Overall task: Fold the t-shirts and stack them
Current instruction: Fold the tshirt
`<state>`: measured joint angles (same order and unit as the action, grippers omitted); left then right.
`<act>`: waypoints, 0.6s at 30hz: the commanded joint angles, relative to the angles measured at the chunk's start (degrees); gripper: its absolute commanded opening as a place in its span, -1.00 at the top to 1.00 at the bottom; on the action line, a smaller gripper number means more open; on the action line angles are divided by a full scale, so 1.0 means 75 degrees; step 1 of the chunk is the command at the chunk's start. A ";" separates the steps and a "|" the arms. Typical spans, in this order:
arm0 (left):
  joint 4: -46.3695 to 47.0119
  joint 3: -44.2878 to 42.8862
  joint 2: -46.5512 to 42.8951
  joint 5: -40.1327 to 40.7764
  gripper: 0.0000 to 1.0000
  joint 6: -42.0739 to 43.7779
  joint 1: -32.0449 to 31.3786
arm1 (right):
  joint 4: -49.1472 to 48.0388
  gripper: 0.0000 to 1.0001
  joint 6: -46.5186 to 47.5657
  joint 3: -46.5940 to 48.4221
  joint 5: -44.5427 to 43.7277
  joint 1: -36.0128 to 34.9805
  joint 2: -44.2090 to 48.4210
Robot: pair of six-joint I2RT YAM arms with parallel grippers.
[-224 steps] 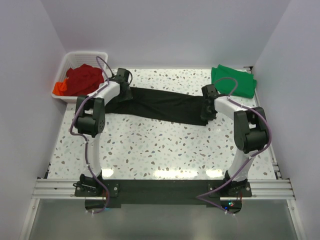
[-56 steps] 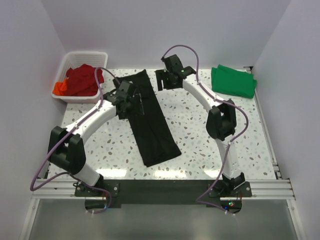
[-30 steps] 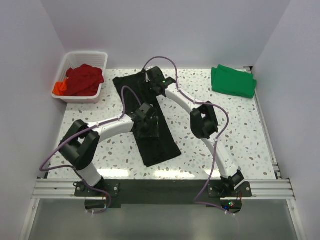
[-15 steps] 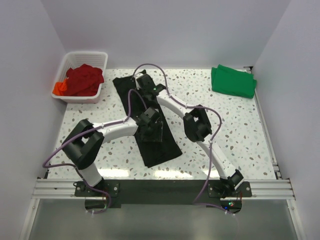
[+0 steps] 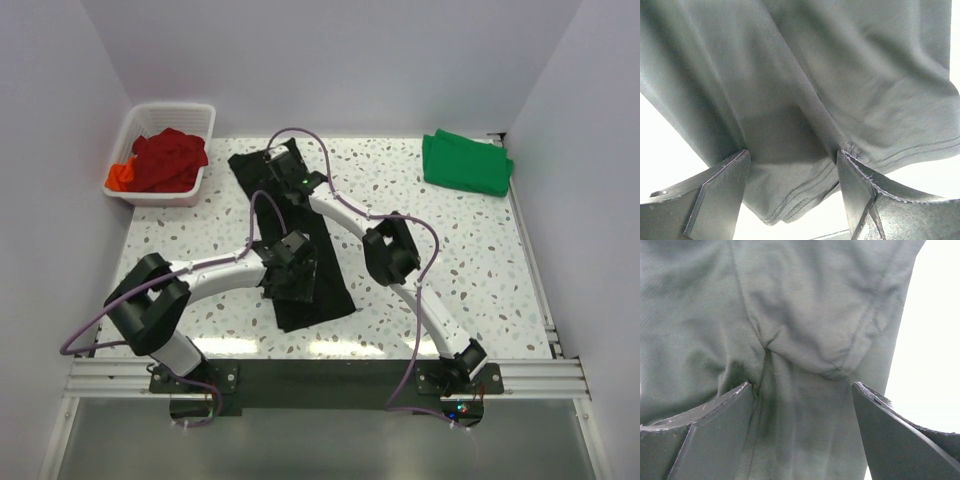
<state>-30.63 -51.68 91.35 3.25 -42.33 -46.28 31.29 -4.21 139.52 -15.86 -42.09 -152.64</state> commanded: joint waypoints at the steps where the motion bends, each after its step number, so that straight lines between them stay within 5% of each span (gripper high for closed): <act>1: -0.0755 0.0433 -0.0531 0.0153 -0.51 0.0124 -0.0087 | 0.0691 -0.66 -0.0200 -0.0134 -0.1517 0.0162 -0.0344; 18: -0.1271 0.1242 -0.1891 0.0223 -0.51 -0.0367 -0.0087 | 0.1523 -0.64 -0.1560 -0.0685 -0.2281 0.0221 0.0184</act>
<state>-38.28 -44.12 79.53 4.36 -42.92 -46.65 33.63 -14.31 137.19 -29.58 -41.54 -151.39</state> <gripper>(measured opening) 0.756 0.825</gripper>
